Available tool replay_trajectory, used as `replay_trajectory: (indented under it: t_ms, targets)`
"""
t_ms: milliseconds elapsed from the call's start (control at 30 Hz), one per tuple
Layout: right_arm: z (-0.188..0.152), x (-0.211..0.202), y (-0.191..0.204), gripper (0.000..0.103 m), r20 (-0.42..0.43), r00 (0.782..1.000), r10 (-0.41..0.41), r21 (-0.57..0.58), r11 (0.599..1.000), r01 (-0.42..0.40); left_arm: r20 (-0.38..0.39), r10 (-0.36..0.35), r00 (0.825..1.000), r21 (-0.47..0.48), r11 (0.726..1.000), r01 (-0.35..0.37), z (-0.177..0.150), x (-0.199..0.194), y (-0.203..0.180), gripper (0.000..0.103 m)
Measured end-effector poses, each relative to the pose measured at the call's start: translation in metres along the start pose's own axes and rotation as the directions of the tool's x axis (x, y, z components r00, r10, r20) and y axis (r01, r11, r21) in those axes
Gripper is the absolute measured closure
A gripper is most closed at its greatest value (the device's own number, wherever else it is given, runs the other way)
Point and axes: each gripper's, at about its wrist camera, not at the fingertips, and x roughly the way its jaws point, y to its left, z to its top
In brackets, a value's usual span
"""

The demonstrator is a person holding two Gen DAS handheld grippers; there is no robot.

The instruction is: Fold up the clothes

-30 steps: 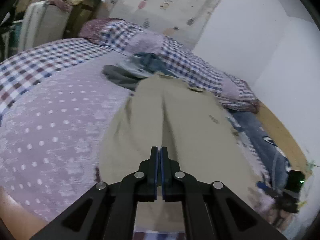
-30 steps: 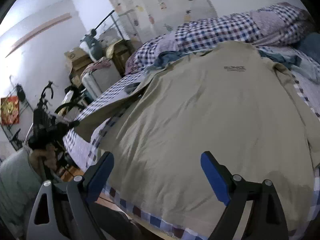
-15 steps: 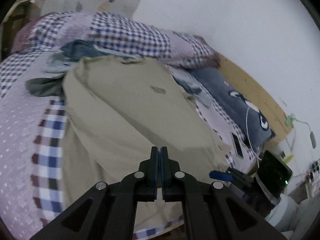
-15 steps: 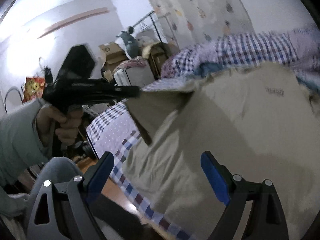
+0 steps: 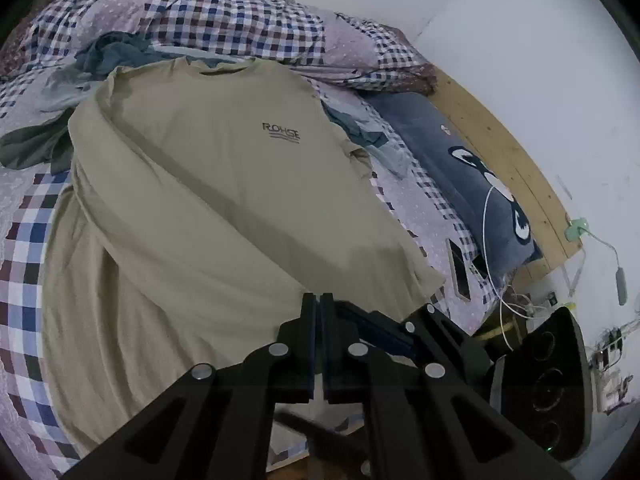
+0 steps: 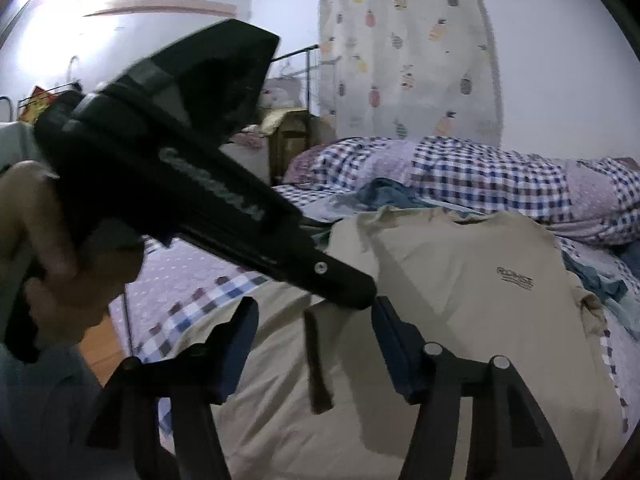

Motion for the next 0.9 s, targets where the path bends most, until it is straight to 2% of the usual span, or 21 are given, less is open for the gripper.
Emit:
replay_trajectory:
  t_ms: [67, 100, 133, 267, 600, 667, 700, 733, 900]
  targets:
    - [-0.001, 0.001, -0.006, 0.056, 0.001, 1.000, -0.007, 0.031, 0.999, 0.007, 0.002, -0.008, 1.000, -0.015, 1.000, 0.008, 0.001, 0.001, 0.004, 0.103]
    - [-0.001, 0.003, -0.010, 0.066, -0.006, 1.000, -0.012, 0.044, 0.999, 0.012, 0.004, -0.012, 1.000, -0.023, 1.000, 0.012, 0.002, 0.002, 0.006, 0.103]
    - [-0.001, 0.005, -0.013, 0.070, -0.012, 1.000, -0.017, 0.057, 0.998, 0.018, 0.005, -0.016, 1.000, -0.031, 0.999, 0.016, 0.002, 0.003, 0.008, 0.103]
    - [-0.002, 0.012, -0.024, 0.070, -0.036, 0.999, -0.034, 0.103, 0.994, 0.037, 0.005, -0.035, 0.999, -0.069, 0.997, 0.035, 0.004, 0.011, 0.013, 0.103]
    - [-0.005, 0.027, -0.038, 0.070, -0.071, 0.996, -0.052, 0.136, 0.989, 0.061, 0.005, -0.074, 0.997, -0.104, 0.992, 0.074, 0.007, 0.023, 0.017, 0.103]
    - [-0.006, 0.030, -0.038, 0.079, -0.084, 0.995, -0.051, 0.138, 0.988, 0.062, 0.010, -0.086, 0.996, -0.114, 0.990, 0.086, 0.008, 0.026, 0.018, 0.103]
    - [-0.007, 0.032, -0.039, 0.090, -0.094, 0.994, -0.052, 0.139, 0.988, 0.065, 0.013, -0.091, 0.996, -0.119, 0.989, 0.092, 0.009, 0.028, 0.019, 0.103]
    - [-0.008, 0.034, -0.042, 0.095, -0.102, 0.994, -0.049, 0.149, 0.987, 0.063, 0.015, -0.097, 0.995, -0.124, 0.987, 0.098, 0.009, 0.030, 0.019, 0.103]
    - [-0.012, 0.038, -0.067, 0.099, -0.118, 0.993, 0.000, 0.255, 0.966, 0.030, 0.036, -0.129, 0.991, -0.134, 0.982, 0.132, 0.011, 0.037, 0.027, 0.102]
